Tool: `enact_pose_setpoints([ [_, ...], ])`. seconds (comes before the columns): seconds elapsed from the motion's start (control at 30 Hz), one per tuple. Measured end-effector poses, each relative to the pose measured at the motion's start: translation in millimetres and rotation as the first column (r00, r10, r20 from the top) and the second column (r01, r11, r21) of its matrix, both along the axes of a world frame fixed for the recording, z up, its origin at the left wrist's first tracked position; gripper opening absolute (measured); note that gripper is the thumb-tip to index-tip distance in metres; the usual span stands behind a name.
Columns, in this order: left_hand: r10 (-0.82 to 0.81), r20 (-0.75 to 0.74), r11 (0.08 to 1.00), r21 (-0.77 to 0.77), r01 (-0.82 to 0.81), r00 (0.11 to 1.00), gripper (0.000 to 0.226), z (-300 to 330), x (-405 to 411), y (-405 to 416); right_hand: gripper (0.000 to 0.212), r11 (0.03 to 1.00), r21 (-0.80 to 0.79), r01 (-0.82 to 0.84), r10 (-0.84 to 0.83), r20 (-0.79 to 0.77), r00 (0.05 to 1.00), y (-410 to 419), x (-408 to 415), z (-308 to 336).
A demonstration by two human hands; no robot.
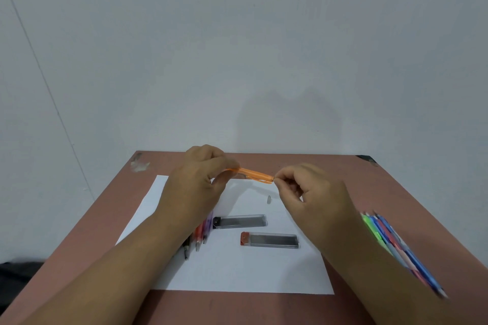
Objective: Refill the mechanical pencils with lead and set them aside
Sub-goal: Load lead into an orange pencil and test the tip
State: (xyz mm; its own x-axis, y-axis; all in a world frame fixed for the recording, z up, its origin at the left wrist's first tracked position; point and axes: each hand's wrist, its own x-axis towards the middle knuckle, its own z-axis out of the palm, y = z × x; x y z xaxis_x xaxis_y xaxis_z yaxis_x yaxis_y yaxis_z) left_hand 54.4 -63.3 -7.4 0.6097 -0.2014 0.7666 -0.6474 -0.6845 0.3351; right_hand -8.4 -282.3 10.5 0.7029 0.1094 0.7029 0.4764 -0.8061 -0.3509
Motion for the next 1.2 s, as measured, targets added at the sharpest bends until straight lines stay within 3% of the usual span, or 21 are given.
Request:
enact_pose_setpoints([
  [0.1,-0.015,-0.063,1.0,-0.005,0.015,0.998,0.012,0,0,0,0.011,0.984,0.179,-0.001,0.008,-0.038,0.999,4,-2,-1],
  [0.17,-0.02,-0.089,1.0,-0.012,0.019,0.996,0.01,-1,0,0,0.013,0.928,0.374,0.009,0.054,-0.158,0.986,7,-1,0],
  [0.23,-0.005,-0.1,1.0,-0.015,0.003,0.995,0.011,-1,1,0,0.02,0.9,0.433,0.05,0.071,-0.258,0.963,6,3,-2],
  [0.4,0.04,-0.168,0.999,-0.015,-0.043,0.985,0.013,-2,3,1,0.021,0.994,0.034,0.103,-0.076,-0.464,0.883,1,19,-17],
  [0.73,0.051,-0.194,0.999,-0.008,-0.054,0.98,0.011,1,1,0,0.013,0.997,-0.03,0.074,-0.079,-0.516,0.853,5,21,-20],
  [0.83,0.043,-0.21,0.999,-0.02,-0.049,0.977,0.012,1,1,0,0.011,0.979,0.157,0.134,-0.051,-0.444,0.895,6,19,-17],
  [0.93,0.047,-0.194,0.999,-0.015,-0.05,0.98,0.013,1,1,0,0.013,0.875,0.457,0.159,0.005,-0.337,0.941,4,16,-11],
  [1.0,0.044,-0.188,0.999,-0.015,-0.047,0.981,0.013,2,0,0,0.017,0.808,0.576,0.127,0.062,-0.297,0.953,3,15,-7],
  [1.2,0.025,-0.155,1.0,-0.008,-0.027,0.988,0.012,2,0,0,0.016,0.75,0.657,0.08,0.133,-0.269,0.954,4,11,-4],
])
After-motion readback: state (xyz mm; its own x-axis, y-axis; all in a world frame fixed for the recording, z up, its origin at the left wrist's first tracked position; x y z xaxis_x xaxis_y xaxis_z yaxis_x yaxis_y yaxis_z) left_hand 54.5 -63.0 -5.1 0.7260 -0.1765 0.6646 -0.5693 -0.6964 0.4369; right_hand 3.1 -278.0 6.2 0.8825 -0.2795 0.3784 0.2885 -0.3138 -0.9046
